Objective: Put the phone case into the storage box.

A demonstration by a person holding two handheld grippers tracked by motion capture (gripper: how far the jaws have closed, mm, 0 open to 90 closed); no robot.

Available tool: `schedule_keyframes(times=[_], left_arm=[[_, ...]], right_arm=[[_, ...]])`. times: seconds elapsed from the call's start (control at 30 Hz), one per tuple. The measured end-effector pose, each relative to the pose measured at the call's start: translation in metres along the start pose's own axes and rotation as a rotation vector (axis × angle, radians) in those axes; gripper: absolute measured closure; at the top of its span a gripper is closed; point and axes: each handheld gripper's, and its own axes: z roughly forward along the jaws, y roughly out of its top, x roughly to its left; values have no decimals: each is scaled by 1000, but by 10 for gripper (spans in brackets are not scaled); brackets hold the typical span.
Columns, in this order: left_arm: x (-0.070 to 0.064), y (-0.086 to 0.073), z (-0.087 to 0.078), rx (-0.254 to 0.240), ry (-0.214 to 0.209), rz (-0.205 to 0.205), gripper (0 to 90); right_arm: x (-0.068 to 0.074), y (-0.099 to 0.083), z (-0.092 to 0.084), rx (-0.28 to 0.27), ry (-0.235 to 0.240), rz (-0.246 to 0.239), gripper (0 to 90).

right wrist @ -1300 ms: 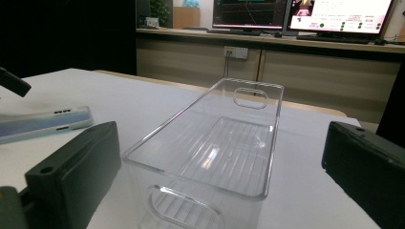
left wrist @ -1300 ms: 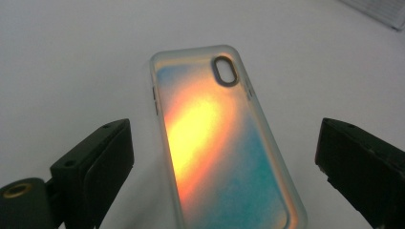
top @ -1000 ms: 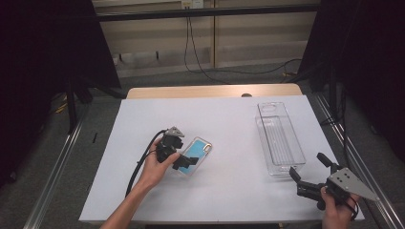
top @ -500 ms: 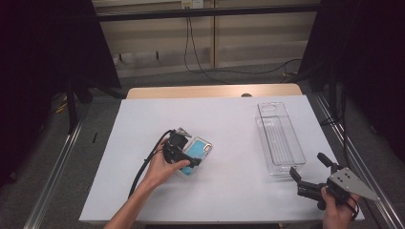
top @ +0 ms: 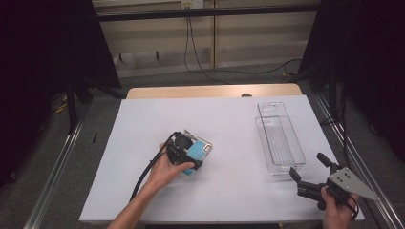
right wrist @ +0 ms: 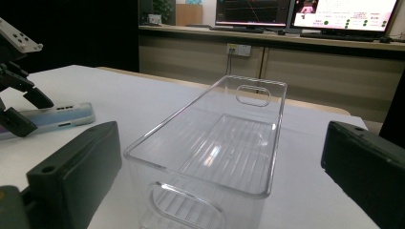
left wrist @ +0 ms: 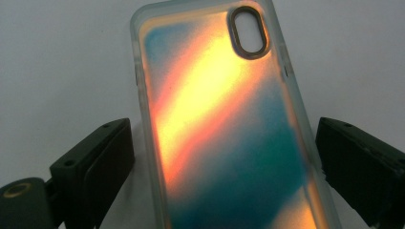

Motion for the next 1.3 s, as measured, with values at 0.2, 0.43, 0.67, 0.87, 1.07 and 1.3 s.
schedule_keyframes(times=[0.2, 0.43, 0.67, 0.87, 1.07, 1.3], left_arm=[[0, -2, 0, -16, 4, -4, 64], [-2, -3, 0, -14, 12, -20, 71], [-4, -1, -3, -1, 9, -27, 139], [-3, -1, -4, 2, 4, -31, 155], [-2, -1, -5, -2, 6, -28, 164], [-1, -2, -6, -5, -3, -23, 166]], right_arm=[[0, 0, 0, -4, -2, 1, 0], [0, 0, 0, -1, 2, 0, 0], [1, 0, 0, -1, 3, -2, 0], [1, 0, 0, -2, 3, -3, 0], [0, 0, 0, -1, 2, -1, 0], [0, 0, 0, -1, 2, -1, 0]])
